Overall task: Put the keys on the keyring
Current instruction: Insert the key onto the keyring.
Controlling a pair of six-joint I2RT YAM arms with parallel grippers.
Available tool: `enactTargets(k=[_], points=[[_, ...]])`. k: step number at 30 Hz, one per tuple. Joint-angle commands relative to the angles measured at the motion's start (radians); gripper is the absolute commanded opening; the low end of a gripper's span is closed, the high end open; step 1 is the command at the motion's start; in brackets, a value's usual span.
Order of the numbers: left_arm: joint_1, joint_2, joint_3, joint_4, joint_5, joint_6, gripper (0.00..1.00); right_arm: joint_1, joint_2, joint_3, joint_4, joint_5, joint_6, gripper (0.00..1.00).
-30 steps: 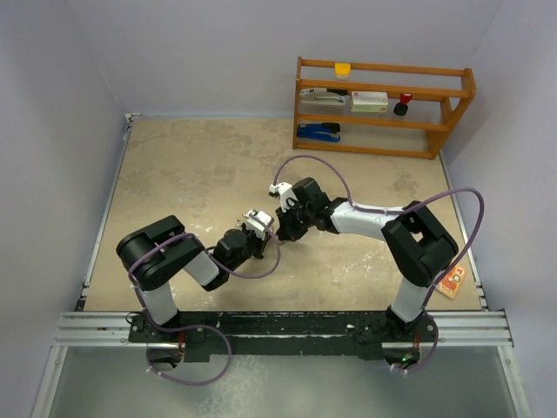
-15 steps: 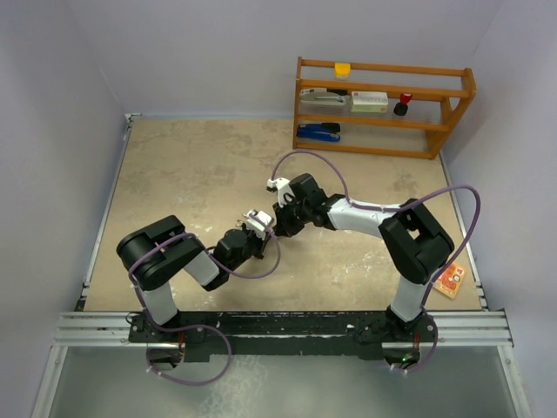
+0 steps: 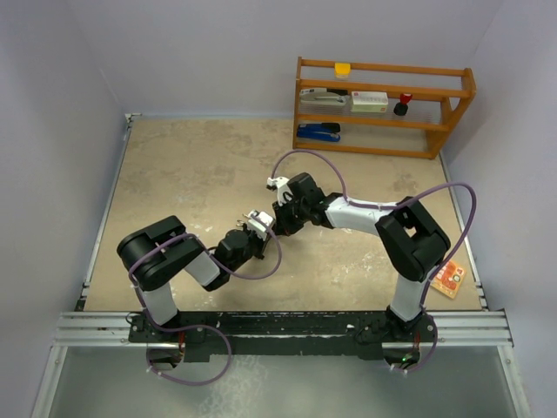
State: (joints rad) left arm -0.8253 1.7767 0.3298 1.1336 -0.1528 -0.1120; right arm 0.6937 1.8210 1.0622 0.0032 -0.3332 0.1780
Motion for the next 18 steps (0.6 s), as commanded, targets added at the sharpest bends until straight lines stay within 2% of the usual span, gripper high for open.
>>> enactTargets(k=[1, 18], points=[[-0.008, 0.000, 0.016, 0.011, -0.019, 0.008, 0.00, 0.004, -0.006, 0.029, -0.012, 0.038, 0.034, 0.00], [-0.027, 0.007, 0.033, -0.024, -0.038, 0.034, 0.00, 0.003, 0.002, 0.073, -0.069, 0.058, 0.097, 0.00]])
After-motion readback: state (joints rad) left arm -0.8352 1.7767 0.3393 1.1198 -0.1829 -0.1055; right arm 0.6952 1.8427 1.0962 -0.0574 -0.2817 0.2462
